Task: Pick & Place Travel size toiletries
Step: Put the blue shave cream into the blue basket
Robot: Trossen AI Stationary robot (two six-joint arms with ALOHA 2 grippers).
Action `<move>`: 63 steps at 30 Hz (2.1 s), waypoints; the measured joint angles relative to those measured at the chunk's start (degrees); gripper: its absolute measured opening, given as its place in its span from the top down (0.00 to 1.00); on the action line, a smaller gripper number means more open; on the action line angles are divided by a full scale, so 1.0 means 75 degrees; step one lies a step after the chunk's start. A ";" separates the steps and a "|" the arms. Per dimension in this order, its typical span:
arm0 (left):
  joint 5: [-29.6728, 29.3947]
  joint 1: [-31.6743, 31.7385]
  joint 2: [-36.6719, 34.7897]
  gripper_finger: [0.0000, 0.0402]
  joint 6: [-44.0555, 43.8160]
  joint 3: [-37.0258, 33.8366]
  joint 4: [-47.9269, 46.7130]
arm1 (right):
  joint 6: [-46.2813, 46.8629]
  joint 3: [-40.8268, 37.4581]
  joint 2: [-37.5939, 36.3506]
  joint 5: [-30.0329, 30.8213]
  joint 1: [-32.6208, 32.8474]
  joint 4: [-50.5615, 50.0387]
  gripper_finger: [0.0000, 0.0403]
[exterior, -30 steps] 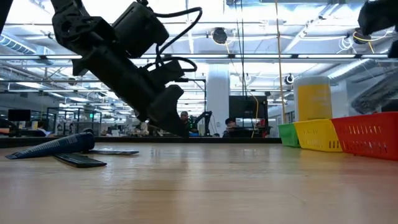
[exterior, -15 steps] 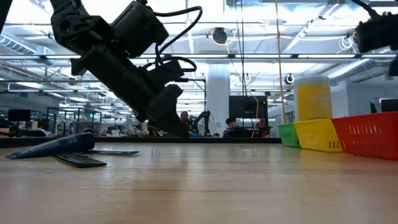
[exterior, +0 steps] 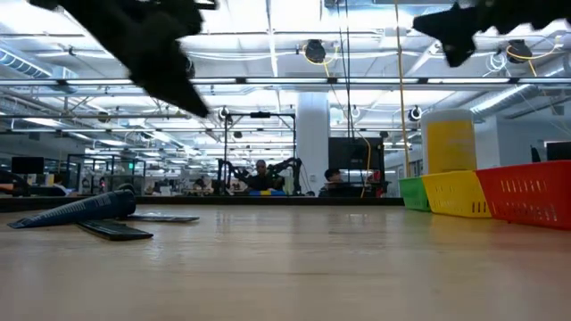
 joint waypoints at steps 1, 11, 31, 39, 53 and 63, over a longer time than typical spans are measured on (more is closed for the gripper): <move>0.0119 -0.0098 -0.0228 0.96 -0.0342 0.0000 -0.0601 | -0.0421 -0.0221 0.0431 -0.0093 -0.0105 0.0896 0.47; 0.1053 -0.1611 -0.0978 0.92 -0.5539 -0.0490 -0.4646 | -0.1312 0.0281 0.4363 -0.0211 -0.0730 0.3255 0.50; 0.0040 -0.1772 -0.0223 0.32 -0.5834 -0.3162 0.1781 | -0.1633 0.0509 0.4951 -0.0179 -0.0745 0.3309 0.50; 0.0289 -0.1088 0.0359 0.66 -0.5341 -0.3162 0.2329 | -0.1683 0.0509 0.4951 -0.0168 -0.0746 0.3288 0.51; 0.1935 0.0260 0.1389 0.72 0.0208 -0.2365 0.9677 | -0.0339 0.0513 0.6695 -0.0179 -0.1037 0.5795 0.38; 0.2298 0.0748 0.3225 0.71 0.1806 -0.0099 0.9604 | -0.0138 0.1624 0.8306 -0.0146 -0.1294 0.8043 0.27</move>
